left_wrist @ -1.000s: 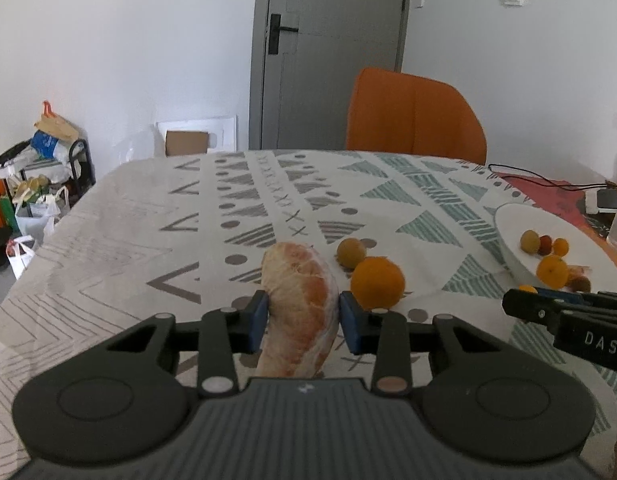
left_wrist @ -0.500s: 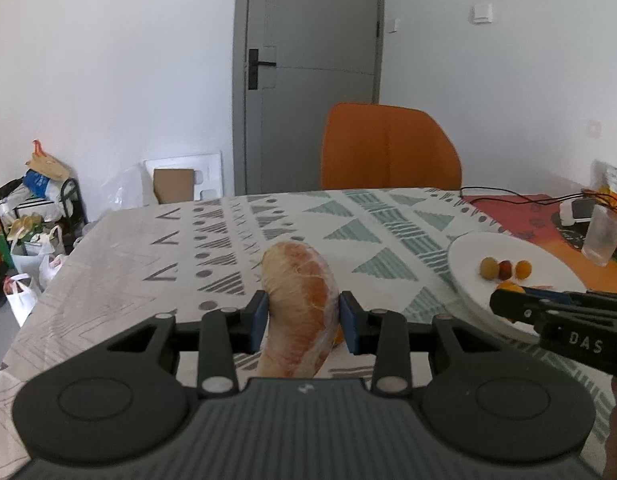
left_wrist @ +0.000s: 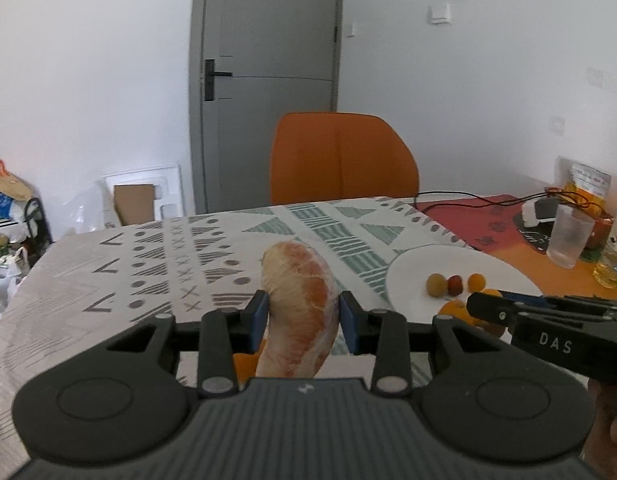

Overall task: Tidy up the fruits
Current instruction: 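Carry the pomelo piece and small orange in both tools over the white plate, then open both tools to release the pomelo piece and small orange onto the plate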

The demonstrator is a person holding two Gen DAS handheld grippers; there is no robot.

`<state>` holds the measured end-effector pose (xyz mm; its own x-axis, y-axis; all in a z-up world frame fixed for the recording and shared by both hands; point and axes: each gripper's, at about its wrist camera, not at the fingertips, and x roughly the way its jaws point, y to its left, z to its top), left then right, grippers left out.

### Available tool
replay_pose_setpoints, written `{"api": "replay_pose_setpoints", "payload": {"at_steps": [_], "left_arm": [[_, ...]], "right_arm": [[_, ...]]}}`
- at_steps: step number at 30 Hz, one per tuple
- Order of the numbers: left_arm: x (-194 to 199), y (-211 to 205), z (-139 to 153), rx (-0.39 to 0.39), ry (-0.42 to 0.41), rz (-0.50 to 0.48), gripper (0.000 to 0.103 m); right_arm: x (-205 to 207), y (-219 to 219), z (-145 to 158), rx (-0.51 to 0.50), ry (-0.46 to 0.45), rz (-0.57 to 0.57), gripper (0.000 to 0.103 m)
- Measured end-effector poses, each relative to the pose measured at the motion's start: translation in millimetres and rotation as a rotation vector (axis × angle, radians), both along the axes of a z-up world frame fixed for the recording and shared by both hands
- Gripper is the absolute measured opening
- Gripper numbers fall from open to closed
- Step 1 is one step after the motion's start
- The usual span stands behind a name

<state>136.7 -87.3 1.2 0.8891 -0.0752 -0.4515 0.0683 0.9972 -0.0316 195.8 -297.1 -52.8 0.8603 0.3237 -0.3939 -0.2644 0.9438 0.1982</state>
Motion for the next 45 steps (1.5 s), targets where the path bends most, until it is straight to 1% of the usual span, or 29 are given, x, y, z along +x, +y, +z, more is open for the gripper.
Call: {"api": "replay_pose_setpoints", "payload": {"at_steps": [5, 9, 12, 13, 18, 28, 34, 36, 38, 39, 41, 43, 45], "left_arm": [[12.6, -11.8, -2.9, -0.004, 0.007, -0.035, 0.037], [20.4, -21.3, -5.3, -0.004, 0.012, -0.060, 0.037], [28.9, -29.2, -6.7, -0.004, 0.020, -0.080, 0.037], [31.1, -31.6, -7.1, -0.004, 0.023, -0.088, 0.037], [44.9, -46.0, -9.5, -0.005, 0.034, -0.121, 0.037], [70.4, -73.5, -18.4, 0.003, 0.068, -0.184, 0.037], [83.2, -86.6, -23.5, 0.009, 0.089, -0.205, 0.037], [84.8, -89.8, -24.9, 0.025, 0.089, -0.196, 0.043], [85.7, -89.6, -26.4, 0.042, 0.093, -0.183, 0.045], [85.7, -88.3, -27.0, 0.042, 0.100, -0.176, 0.049], [85.7, -82.8, -26.8, 0.033, 0.111, -0.159, 0.053], [83.2, -76.6, -24.4, 0.035, 0.106, -0.142, 0.056], [78.4, -70.3, -20.6, 0.053, 0.089, -0.123, 0.061]], "right_arm": [[8.3, -12.8, -7.7, 0.001, 0.019, -0.035, 0.021], [15.3, -21.7, -15.6, 0.007, 0.051, -0.054, 0.021], [18.7, -27.8, -20.1, 0.019, 0.061, -0.069, 0.023], [19.7, -30.2, -21.0, 0.018, 0.061, -0.076, 0.025], [23.9, -42.7, -24.4, 0.025, 0.069, -0.113, 0.026], [30.5, -62.1, -28.2, 0.043, 0.083, -0.148, 0.026], [33.5, -62.3, -31.2, 0.049, 0.097, -0.138, 0.026], [35.5, -62.9, -31.9, 0.053, 0.103, -0.135, 0.026], [36.2, -63.2, -32.0, 0.054, 0.108, -0.133, 0.026], [36.8, -63.2, -31.6, 0.054, 0.109, -0.132, 0.026], [36.8, -62.1, -30.8, 0.056, 0.109, -0.127, 0.026], [36.3, -60.2, -29.7, 0.058, 0.108, -0.120, 0.026], [35.8, -57.1, -28.6, 0.058, 0.107, -0.111, 0.026]]}}
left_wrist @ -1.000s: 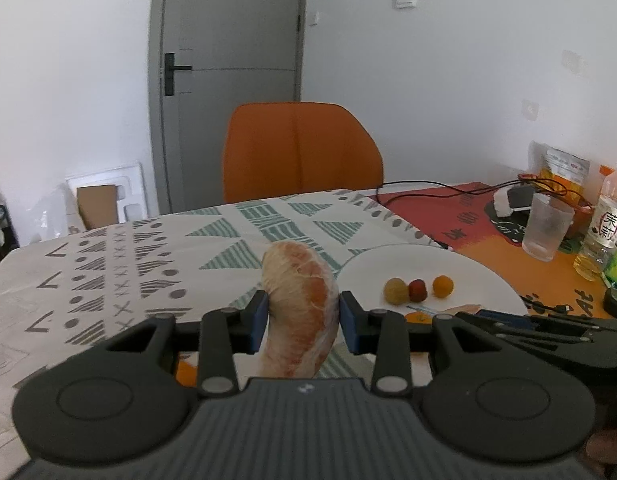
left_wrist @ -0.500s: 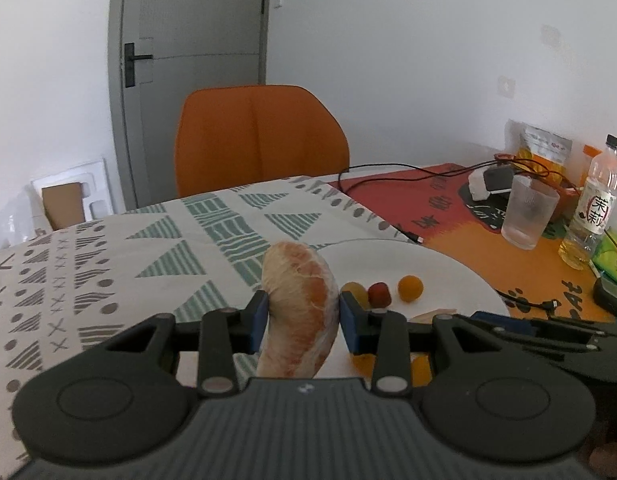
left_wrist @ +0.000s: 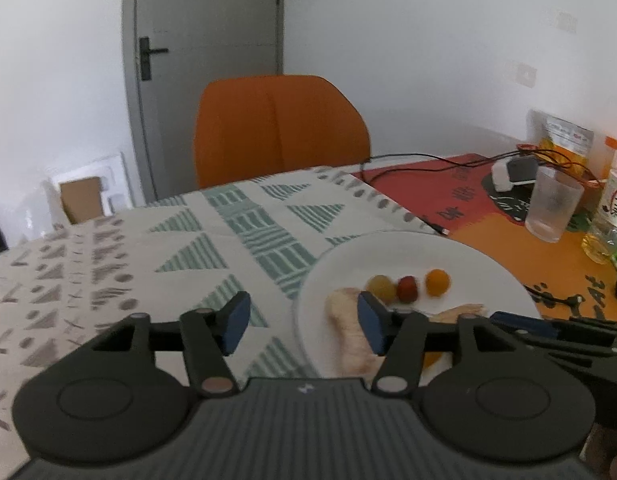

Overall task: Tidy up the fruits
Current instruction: 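Open both tools to release the pomelo piece and small orange onto the plate, then move both tools back to the last fruits on the tablecloth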

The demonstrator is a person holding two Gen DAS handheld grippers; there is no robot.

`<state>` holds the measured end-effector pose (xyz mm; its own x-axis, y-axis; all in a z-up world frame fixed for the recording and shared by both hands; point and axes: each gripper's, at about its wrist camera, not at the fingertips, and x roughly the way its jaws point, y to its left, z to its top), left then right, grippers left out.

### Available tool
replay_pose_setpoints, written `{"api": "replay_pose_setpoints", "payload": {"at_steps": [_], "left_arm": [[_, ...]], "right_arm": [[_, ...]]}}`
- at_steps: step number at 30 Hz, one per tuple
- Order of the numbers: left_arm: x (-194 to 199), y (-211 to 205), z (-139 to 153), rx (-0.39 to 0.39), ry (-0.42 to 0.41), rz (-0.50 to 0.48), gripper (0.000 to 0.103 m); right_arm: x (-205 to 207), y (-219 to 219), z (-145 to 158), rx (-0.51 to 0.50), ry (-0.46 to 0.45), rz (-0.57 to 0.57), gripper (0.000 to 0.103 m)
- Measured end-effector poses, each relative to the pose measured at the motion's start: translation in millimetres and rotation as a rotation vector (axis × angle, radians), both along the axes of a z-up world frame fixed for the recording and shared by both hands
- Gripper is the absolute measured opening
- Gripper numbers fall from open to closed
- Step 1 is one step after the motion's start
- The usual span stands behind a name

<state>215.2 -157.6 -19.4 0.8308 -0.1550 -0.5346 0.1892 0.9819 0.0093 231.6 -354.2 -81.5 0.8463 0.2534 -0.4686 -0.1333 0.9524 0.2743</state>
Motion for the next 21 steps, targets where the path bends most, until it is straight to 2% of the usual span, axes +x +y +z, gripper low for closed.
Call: {"api": "replay_pose_setpoints", "payload": {"at_steps": [4, 6, 12, 17, 21], "left_arm": [[-9.3, 16.2, 8.9, 0.013, -0.023, 0.044, 0.068], [-14.9, 25.9, 12.3, 0.016, -0.029, 0.072, 0.079], [-30.7, 51.7, 20.2, 0.019, -0.042, 0.131, 0.084], [-41.7, 71.3, 20.3, 0.009, -0.039, 0.154, 0.085], [-50.9, 85.0, 18.7, 0.000, -0.039, 0.173, 0.085]], "right_arm": [[-1.9, 6.9, 3.6, 0.003, -0.004, 0.018, 0.026], [-2.9, 10.9, 6.0, 0.004, -0.008, 0.025, 0.027], [-7.7, 24.7, 13.4, 0.005, -0.018, 0.051, 0.033], [-14.2, 40.5, 19.0, -0.008, -0.035, 0.075, 0.055], [-18.8, 55.2, 22.9, -0.030, -0.033, 0.109, 0.062]]}}
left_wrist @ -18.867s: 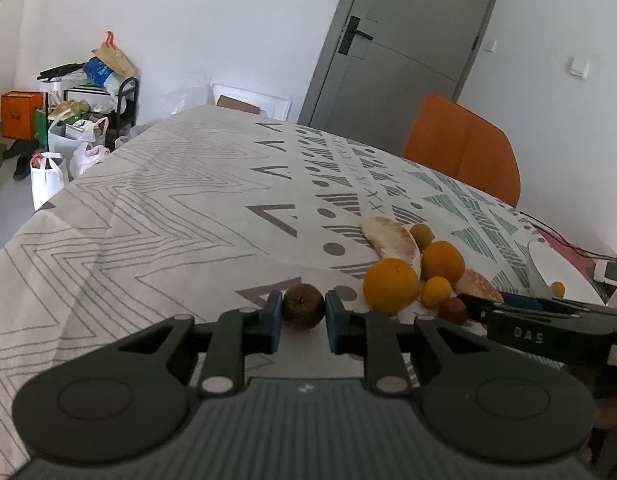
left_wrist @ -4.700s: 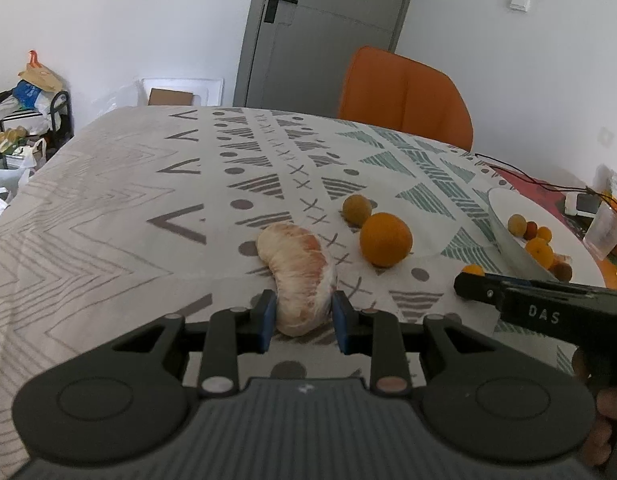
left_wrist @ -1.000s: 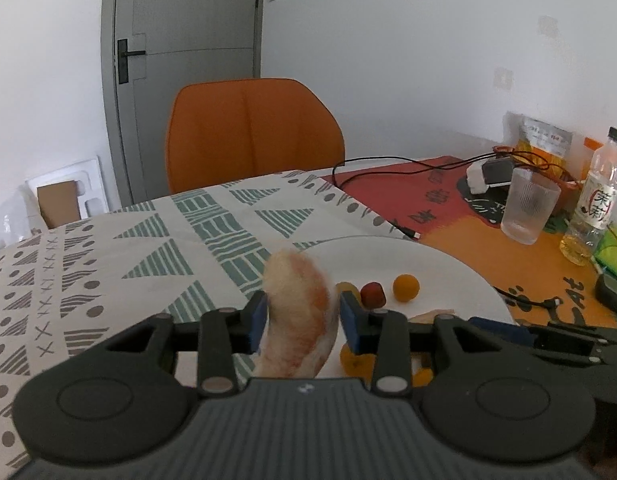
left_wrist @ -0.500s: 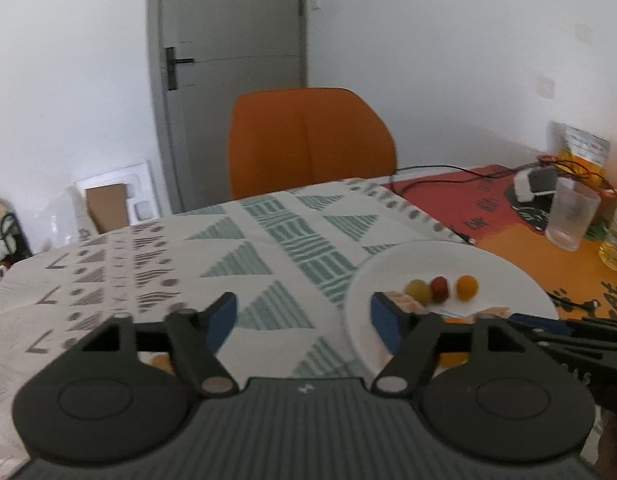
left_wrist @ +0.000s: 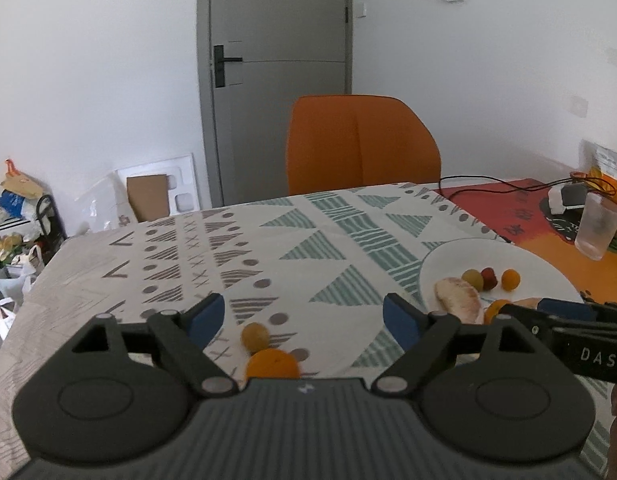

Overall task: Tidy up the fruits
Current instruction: 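Move both tools back to the last fruits on the tablecloth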

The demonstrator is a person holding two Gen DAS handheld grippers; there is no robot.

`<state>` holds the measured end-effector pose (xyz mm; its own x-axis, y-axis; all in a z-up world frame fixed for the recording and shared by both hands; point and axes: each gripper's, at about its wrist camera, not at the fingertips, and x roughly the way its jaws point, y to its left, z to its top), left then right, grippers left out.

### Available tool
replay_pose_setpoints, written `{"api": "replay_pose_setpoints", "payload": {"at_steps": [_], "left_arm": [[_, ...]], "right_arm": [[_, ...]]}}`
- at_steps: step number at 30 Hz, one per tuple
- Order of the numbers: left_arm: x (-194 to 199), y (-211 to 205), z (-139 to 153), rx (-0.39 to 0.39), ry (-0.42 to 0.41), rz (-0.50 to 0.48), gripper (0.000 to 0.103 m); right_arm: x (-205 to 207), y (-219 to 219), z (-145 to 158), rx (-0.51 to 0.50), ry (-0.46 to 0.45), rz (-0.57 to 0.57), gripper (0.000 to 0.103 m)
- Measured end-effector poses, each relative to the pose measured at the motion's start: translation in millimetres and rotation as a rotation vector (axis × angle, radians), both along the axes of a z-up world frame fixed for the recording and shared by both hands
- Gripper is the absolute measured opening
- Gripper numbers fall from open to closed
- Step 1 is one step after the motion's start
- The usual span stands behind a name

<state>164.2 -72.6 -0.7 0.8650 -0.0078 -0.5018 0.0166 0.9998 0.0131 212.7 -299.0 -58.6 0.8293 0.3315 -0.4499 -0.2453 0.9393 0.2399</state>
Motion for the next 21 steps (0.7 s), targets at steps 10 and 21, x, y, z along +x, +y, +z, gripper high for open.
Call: {"api": "replay_pose_setpoints", "payload": {"at_steps": [10, 21], "left_arm": [[-14.1, 41.9, -5.5, -0.048, 0.000, 0.073, 0.086], [-24.8, 91.1, -21.3, -0.107, 0.017, 0.140, 0.098]], "right_arm": [[-8.1, 35.0, 7.4, -0.040, -0.002, 0.067, 0.081], [-2.2, 77.2, -0.7, -0.070, 0.025, 0.145, 0.092]]}}
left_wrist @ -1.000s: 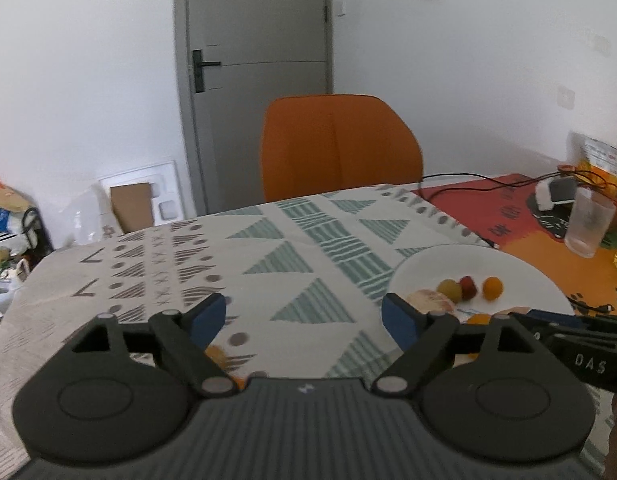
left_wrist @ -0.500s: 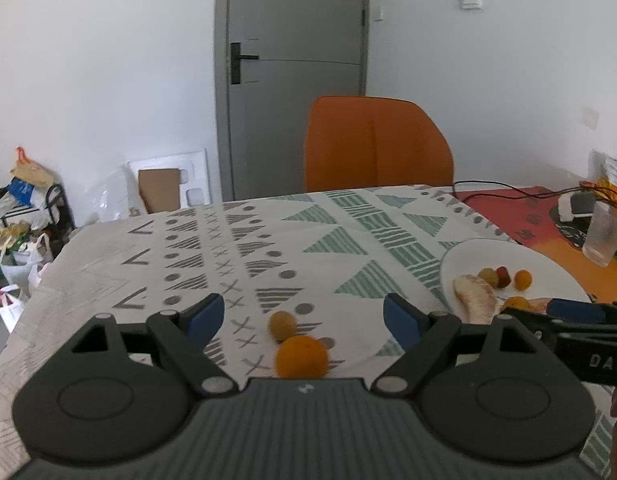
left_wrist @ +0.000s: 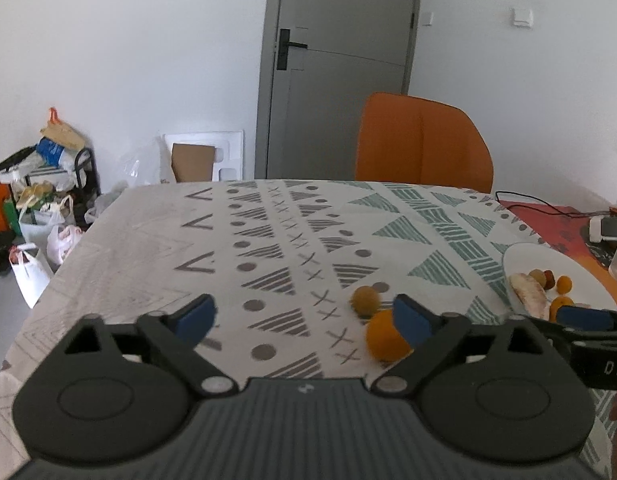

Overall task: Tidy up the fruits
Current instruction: 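Move both tools back to the last fruits on the tablecloth, then grasp the large orange with the right tool while the left grasps the small brown-orange fruit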

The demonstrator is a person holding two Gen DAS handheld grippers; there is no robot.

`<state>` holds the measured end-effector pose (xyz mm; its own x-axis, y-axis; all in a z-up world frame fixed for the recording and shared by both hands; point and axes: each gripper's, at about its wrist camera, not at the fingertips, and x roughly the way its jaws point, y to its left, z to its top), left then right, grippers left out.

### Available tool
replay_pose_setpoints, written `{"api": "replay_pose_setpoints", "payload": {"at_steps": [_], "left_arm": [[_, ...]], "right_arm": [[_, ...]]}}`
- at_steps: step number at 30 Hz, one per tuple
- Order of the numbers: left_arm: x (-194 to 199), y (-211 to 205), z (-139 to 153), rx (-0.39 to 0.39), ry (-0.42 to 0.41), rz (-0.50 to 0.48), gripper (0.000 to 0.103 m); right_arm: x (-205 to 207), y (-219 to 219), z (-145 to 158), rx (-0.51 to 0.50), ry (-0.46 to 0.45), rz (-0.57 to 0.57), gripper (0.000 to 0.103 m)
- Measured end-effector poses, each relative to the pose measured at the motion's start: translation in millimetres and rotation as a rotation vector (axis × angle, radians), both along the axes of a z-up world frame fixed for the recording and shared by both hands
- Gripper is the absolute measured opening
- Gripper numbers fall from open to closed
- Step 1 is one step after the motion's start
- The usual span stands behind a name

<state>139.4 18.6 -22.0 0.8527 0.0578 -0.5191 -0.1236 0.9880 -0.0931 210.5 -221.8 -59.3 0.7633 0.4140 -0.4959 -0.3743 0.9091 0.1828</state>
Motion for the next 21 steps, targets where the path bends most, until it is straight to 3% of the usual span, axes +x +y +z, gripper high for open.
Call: {"api": "replay_pose_setpoints", "payload": {"at_steps": [8, 16, 21], "left_arm": [[-1.5, 27.4, -12.4, -0.028, 0.022, 0.042, 0.098], [1.3, 50.1, -20.1, -0.051, 0.036, 0.028, 0.098], [5.7, 59.4, -24.4, -0.054, 0.042, 0.008, 0.098]], "right_arm": [[10.5, 32.3, -6.7, -0.024, 0.019, 0.070, 0.103], [20.3, 57.3, -16.7, -0.036, 0.053, 0.121, 0.103], [29.6, 68.6, -22.4, -0.047, 0.072, 0.144, 0.096]]}}
